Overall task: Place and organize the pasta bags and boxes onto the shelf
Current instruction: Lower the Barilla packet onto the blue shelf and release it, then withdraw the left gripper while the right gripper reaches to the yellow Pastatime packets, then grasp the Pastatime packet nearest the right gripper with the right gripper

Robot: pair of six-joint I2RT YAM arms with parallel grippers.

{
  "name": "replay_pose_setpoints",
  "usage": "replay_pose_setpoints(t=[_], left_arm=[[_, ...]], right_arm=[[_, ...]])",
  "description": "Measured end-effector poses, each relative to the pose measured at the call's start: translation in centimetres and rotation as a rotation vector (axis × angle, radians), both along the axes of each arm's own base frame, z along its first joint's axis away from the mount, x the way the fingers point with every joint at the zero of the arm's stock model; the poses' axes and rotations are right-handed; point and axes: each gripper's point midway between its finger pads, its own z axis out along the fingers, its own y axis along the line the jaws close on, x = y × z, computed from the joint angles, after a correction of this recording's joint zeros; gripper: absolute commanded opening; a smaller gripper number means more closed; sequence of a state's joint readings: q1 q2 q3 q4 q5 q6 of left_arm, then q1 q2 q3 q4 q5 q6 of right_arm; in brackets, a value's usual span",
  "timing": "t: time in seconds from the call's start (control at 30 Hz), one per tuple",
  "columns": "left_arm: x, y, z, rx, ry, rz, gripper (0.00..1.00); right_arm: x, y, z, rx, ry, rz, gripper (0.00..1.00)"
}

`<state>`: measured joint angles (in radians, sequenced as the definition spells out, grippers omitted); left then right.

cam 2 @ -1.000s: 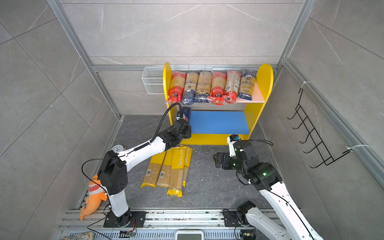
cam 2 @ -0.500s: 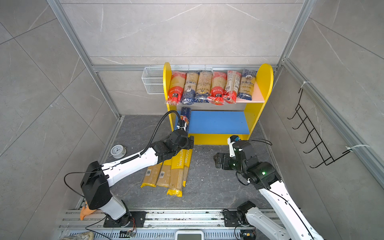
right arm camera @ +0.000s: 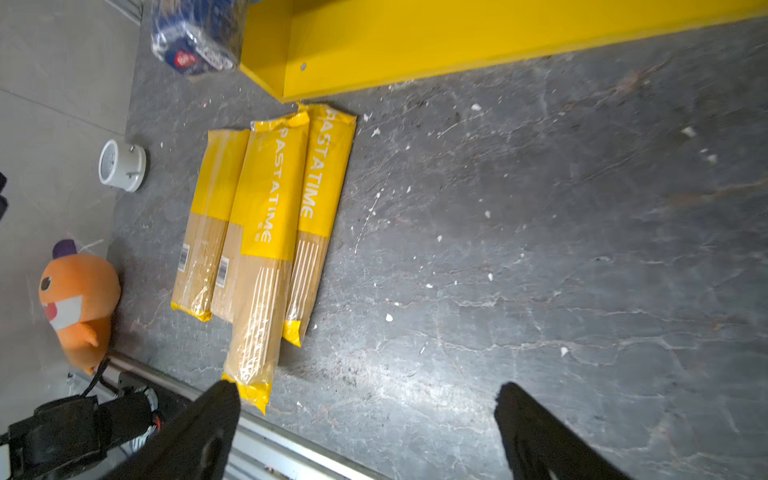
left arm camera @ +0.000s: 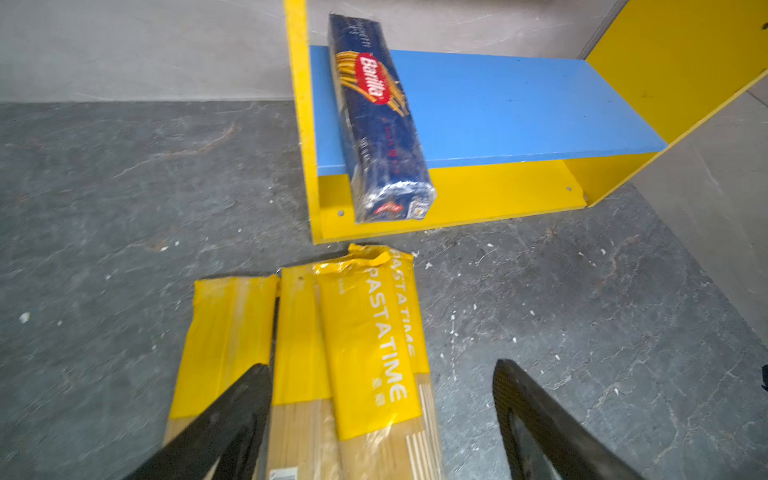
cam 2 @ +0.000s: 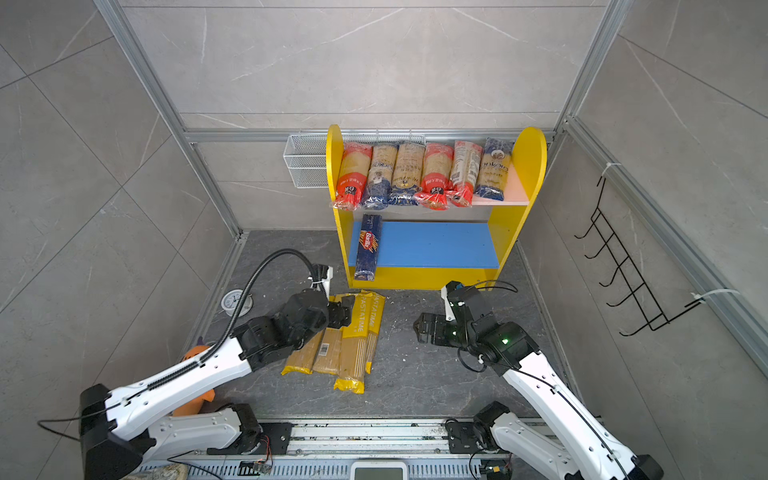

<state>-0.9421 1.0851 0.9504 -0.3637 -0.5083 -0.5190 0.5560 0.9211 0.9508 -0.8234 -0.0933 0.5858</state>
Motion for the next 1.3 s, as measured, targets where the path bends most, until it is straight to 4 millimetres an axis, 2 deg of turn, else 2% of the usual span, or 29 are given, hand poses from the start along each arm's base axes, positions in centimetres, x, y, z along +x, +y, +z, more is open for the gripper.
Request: replay_pose_setpoints(t=[0.17,0.23,0.3,0.5,0.73,1.0,1.3], left_arm=[[-1.9,3.6,-1.9,0.008,0.029,0.058,0.87],[-2.5,4.6,-2.6,0.011,0.043,0.076,0.97],[-3.1,5.7,-3.0,0.008,0.051,0.097,1.00],[-4.4,8.2,-3.0,-0.017,0.052,0.144,1.00],[-5.7,10.5,-2.4,-0.054,0.048,0.181,1.00],[-6.6,11.8,-2.6,-0.056,0.063,0.201,1.00],[-7.3,13.1,-2.6,-0.064,0.068,0.221,1.00]], right_arm=[[-0.5,3.9,-1.6,-0.034,0.025,0.086,1.00],[-0.9,5.6,-3.0,-0.074,0.047,0.123,1.00],[-1.5,7.6,-4.8,-0.131,0.076,0.163,1.00],[-2.7,13.0,-8.4,-0.223,0.106,0.242,1.00],[-3.2,17.7,-9.7,-0.251,0.094,0.285,1.00],[-3.0,19.9,-11.7,-0.291,0.107,0.285,1.00],[-2.9,20.5,-14.1,-0.361,0.125,0.287,1.00]])
